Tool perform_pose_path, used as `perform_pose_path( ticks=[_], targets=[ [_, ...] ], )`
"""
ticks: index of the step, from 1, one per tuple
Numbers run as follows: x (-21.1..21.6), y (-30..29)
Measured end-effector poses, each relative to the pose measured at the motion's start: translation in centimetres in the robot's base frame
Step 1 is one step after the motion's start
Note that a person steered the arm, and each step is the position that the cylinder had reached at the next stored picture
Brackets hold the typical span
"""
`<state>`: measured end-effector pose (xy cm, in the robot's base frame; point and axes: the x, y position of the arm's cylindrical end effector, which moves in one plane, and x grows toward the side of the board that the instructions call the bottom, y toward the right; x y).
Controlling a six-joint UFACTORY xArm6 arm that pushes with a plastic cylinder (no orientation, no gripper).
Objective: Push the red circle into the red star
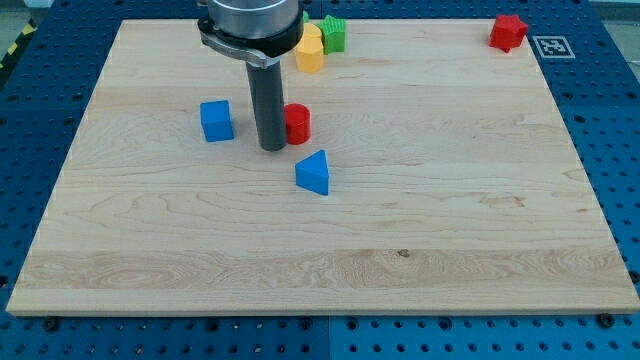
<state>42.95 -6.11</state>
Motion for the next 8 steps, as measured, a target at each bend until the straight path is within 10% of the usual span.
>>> perform_pose_path(
  ticks=[8],
  targets=[
    [-4.0,10.3]
  ],
)
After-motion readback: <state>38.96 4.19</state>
